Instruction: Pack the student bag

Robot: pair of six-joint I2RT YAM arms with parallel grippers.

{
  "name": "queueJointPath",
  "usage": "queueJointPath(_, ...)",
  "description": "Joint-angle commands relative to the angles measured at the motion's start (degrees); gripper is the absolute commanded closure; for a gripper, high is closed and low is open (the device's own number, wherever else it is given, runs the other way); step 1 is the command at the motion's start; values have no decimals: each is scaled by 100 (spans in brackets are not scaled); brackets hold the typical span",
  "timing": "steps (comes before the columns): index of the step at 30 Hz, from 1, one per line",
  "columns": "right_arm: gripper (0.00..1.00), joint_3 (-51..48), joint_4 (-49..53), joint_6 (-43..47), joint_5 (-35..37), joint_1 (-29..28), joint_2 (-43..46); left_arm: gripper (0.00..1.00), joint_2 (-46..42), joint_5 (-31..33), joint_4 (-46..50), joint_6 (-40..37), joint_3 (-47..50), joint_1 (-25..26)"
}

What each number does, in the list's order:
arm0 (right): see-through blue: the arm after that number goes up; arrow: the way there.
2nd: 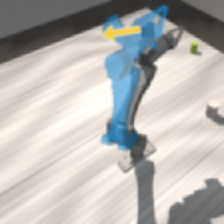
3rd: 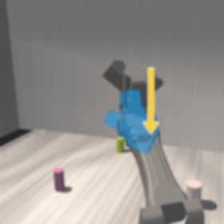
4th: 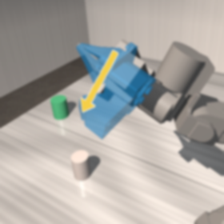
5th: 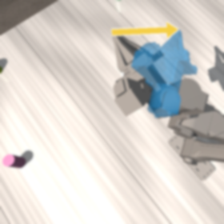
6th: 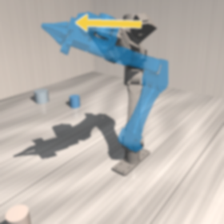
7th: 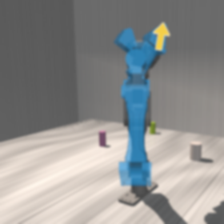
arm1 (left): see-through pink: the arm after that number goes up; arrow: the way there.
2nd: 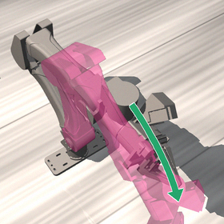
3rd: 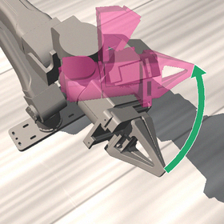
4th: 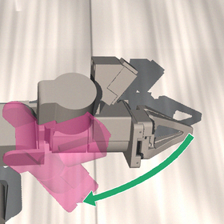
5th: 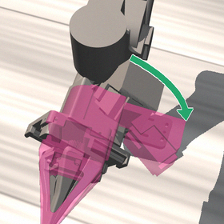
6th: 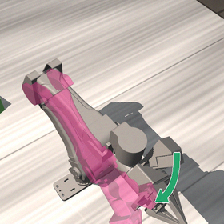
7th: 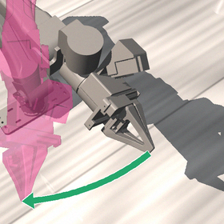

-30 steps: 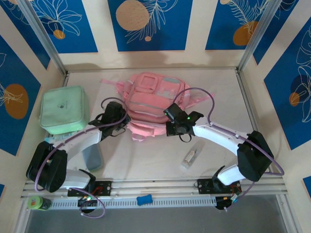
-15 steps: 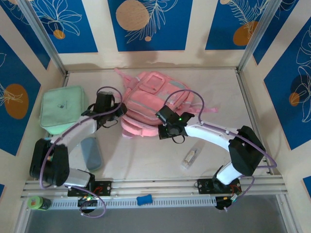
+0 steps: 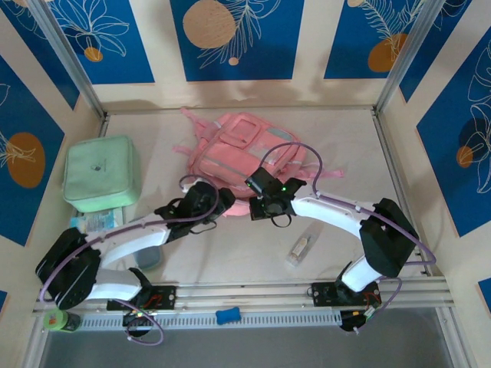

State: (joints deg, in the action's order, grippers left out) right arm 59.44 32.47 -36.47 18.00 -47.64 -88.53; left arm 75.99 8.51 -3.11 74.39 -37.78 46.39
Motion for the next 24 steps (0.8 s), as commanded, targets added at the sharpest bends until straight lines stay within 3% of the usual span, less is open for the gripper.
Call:
queueJointPath(1, 100, -69, -17, -29, -94, -52, -33, 30, 509, 505, -729, 917, -271, 233)
queueJointPath(3, 100, -72, -171, 21, -112, -35, -62, 32, 926, 519, -764, 904, -531, 263)
queueJointPath(5, 100, -20, -223, 41, -117, 6, -134, 34, 1256, 627, -122, 943, -902, 264)
queueJointPath(12, 100, 146, -130, 160, 32, 18, -261, 68, 1604, 716, -177, 724, -932, 174)
queueJointPath(14, 100, 132, -71, 234, 294, -9, -278, 87, 1492, 802, -26, 593, -880, 147)
queueJointPath(16, 100, 136, 103, 220, 546, 38, -313, 98, 1334, 773, 45, 356, -781, 41)
queueJointPath(24, 100, -113, 663, -16, 852, 176, -42, 100, 530, 90, 199, -814, -257, -637)
